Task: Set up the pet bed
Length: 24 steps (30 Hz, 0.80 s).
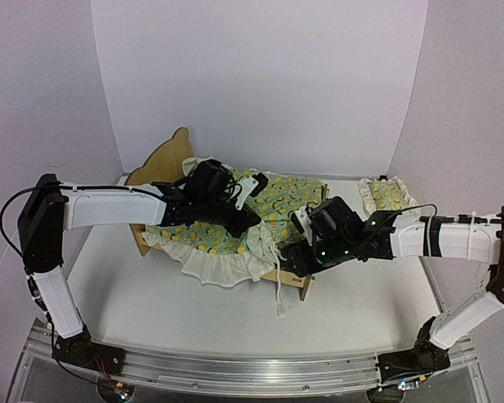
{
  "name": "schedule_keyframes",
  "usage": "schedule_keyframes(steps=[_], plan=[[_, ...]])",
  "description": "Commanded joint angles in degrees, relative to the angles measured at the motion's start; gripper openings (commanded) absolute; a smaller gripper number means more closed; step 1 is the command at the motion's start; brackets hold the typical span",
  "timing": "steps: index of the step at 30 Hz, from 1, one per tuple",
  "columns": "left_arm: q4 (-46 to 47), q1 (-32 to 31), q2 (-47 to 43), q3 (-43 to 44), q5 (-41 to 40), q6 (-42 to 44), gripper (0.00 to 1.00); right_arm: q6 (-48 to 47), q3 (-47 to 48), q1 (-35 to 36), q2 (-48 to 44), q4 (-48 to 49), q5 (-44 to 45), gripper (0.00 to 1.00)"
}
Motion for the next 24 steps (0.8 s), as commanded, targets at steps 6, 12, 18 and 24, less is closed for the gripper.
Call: schedule_keyframes(steps=[6, 12, 18, 24], plan=[[2.0, 0.4, -2.8, 0.7, 0.6, 0.0, 0.00, 7.2, 7.8, -1.3, 5.1, -6.5, 1.1, 0.42], [2.1, 0.4, -2.4, 1.0, 1.1, 0.1, 0.00, 10.2, 9.1, -1.3, 8.2, -7.6, 0.7, 0.29], [2.3, 0.5, -2.5, 0.9, 1.1, 0.2, 0.00, 6.3, 9.1, -1.2, 6.9, -6.5, 0.3, 0.00], [2.7, 0.4, -1.8, 1.1, 1.6, 0.1, 0.00, -7.4, 5.4, -1.3, 7.0, 3.0, -10.0, 0.00]])
